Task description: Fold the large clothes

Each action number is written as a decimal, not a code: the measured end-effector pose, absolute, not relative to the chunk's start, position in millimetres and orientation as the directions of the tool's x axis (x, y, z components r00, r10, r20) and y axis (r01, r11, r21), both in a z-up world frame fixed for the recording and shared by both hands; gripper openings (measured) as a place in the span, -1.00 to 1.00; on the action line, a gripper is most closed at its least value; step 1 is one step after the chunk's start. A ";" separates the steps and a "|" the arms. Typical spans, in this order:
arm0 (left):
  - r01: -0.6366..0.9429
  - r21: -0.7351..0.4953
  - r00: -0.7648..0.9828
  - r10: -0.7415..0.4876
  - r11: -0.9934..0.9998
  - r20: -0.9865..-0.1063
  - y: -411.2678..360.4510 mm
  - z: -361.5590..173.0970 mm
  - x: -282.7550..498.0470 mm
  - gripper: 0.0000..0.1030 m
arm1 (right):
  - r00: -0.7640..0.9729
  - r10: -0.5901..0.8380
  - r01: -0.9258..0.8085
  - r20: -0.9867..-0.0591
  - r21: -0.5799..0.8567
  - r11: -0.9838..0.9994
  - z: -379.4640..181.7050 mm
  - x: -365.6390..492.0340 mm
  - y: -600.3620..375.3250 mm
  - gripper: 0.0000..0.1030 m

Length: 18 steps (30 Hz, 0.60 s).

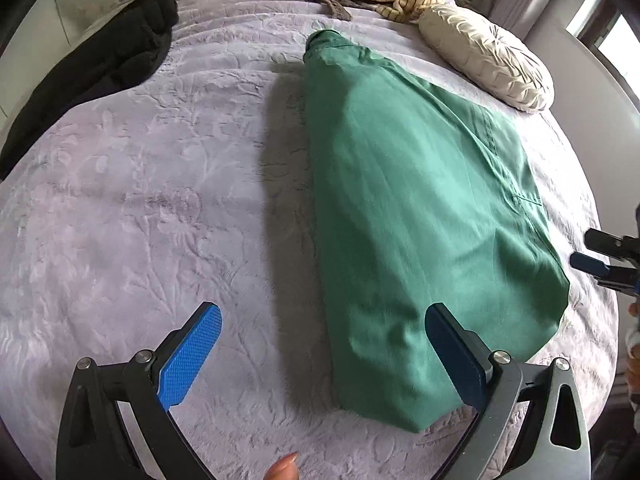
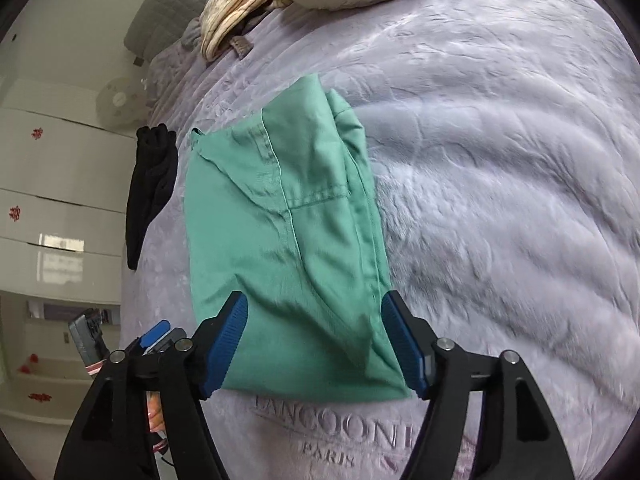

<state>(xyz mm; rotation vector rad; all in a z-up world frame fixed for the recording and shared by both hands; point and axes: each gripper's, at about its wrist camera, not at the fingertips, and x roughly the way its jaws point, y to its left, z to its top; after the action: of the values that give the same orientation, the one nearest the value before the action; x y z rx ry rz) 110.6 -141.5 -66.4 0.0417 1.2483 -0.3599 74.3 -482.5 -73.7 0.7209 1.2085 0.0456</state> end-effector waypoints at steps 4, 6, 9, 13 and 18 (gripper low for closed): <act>0.295 -0.145 0.262 -0.226 0.944 -0.938 -150.2 -71.1 122.1 0.98 | 0.371 0.421 0.369 -0.828 0.548 0.751 -94.2 89.8 -493.0 0.42; 0.284 -0.156 0.265 -0.234 0.946 -0.935 -152.4 -72.9 128.6 0.98 | 0.369 0.437 0.377 -0.821 0.561 0.737 -105.0 99.8 -499.4 0.42; 0.268 -0.221 0.218 -0.282 0.938 -0.934 -155.2 -82.4 142.4 0.98 | 0.376 0.459 0.367 -0.805 0.584 0.725 -115.5 115.2 -509.7 0.42; 0.247 -0.329 0.139 -0.369 0.911 -0.919 -159.2 -100.0 155.1 0.98 | 0.383 0.514 0.354 -0.767 0.636 0.685 -130.4 134.5 -520.5 0.42; 0.238 -0.426 0.047 -0.449 0.873 -0.892 -166.9 -117.7 161.4 0.98 | 0.374 0.599 0.326 -0.708 0.705 0.630 -150.0 155.9 -521.6 0.42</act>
<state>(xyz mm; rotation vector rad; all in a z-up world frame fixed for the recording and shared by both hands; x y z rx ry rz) 161.4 -166.9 -117.7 -0.1802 1.4321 -0.5278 155.9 -521.6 -150.0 0.9292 1.2209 0.2115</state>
